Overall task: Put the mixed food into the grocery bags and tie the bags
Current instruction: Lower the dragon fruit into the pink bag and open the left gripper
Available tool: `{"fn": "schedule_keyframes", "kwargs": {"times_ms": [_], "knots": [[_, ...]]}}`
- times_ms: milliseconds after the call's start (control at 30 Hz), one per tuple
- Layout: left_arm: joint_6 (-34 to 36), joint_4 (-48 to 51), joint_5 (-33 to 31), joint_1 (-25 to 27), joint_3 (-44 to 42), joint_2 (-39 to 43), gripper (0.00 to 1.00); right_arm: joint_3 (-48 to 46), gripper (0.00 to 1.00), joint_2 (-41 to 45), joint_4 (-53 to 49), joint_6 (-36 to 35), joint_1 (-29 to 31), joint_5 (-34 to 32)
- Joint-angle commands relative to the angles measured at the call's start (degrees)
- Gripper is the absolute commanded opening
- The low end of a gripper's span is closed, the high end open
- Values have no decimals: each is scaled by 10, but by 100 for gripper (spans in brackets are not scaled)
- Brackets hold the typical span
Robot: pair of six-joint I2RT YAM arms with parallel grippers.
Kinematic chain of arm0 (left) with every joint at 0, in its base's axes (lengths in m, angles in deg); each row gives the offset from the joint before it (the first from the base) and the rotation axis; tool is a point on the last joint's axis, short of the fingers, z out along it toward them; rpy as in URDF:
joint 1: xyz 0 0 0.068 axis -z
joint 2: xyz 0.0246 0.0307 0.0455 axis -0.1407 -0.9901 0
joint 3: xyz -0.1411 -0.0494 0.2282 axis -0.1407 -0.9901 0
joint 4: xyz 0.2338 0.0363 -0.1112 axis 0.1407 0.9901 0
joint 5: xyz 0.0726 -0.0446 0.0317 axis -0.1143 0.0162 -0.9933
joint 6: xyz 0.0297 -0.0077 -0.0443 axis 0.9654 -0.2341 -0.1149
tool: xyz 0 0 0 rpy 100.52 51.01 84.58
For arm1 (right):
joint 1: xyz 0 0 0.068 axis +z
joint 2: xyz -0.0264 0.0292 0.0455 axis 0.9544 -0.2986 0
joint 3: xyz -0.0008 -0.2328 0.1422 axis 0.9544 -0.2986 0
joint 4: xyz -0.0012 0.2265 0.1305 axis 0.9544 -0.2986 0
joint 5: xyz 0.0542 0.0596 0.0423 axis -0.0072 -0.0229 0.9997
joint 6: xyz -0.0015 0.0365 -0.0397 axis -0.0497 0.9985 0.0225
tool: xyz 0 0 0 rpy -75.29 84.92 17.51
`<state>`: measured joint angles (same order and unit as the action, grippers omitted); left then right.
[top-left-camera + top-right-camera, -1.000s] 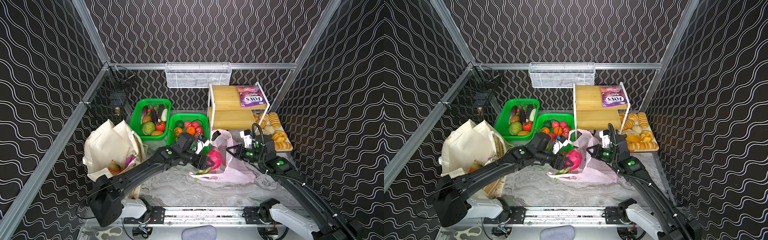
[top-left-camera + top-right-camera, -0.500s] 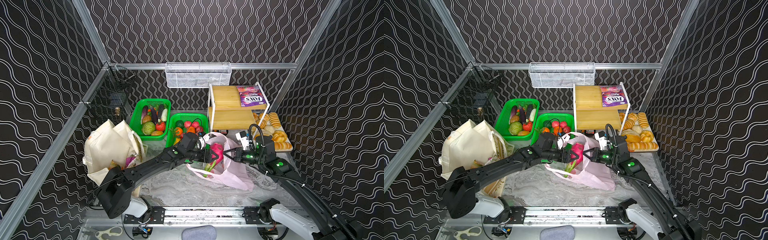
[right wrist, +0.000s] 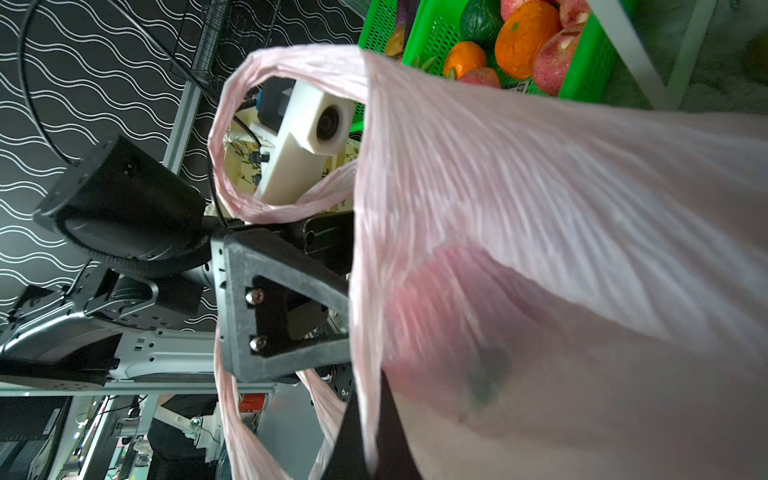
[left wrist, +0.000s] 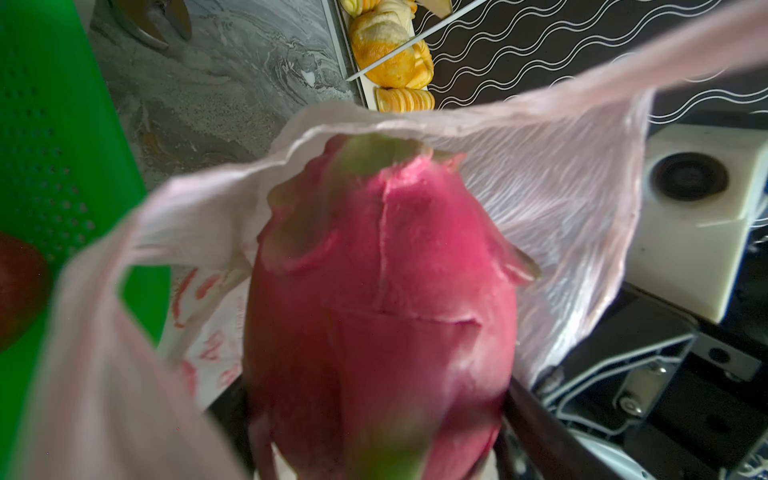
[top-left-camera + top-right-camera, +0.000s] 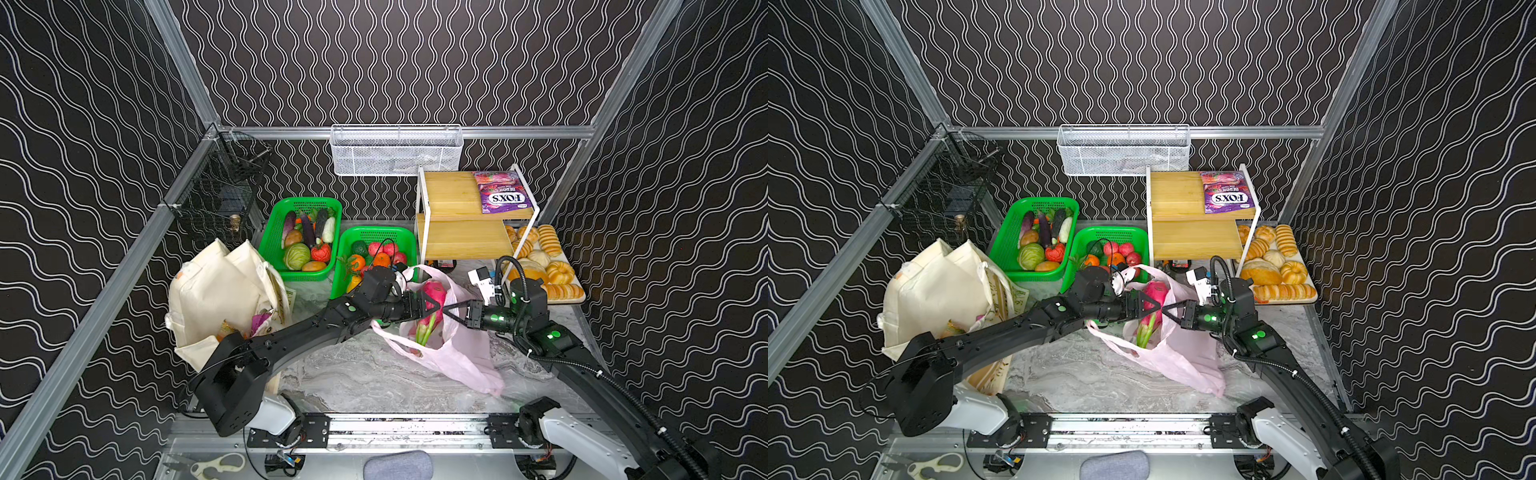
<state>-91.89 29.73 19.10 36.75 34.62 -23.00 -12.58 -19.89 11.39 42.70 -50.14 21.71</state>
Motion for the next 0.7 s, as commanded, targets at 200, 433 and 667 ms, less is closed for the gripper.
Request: {"fn": "schedule_keyframes", "kwargs": {"times_ms": [200,433,667], "knots": [[35,36,-18,0,14,5,97,-31,3,10,113,53,0,29],[73,53,-35,0,16,34,99,-47,2,13,141,74,-3,30],[130,64,-47,1,-9,117,98,-42,2,47,45,36,-16,-70]]}}
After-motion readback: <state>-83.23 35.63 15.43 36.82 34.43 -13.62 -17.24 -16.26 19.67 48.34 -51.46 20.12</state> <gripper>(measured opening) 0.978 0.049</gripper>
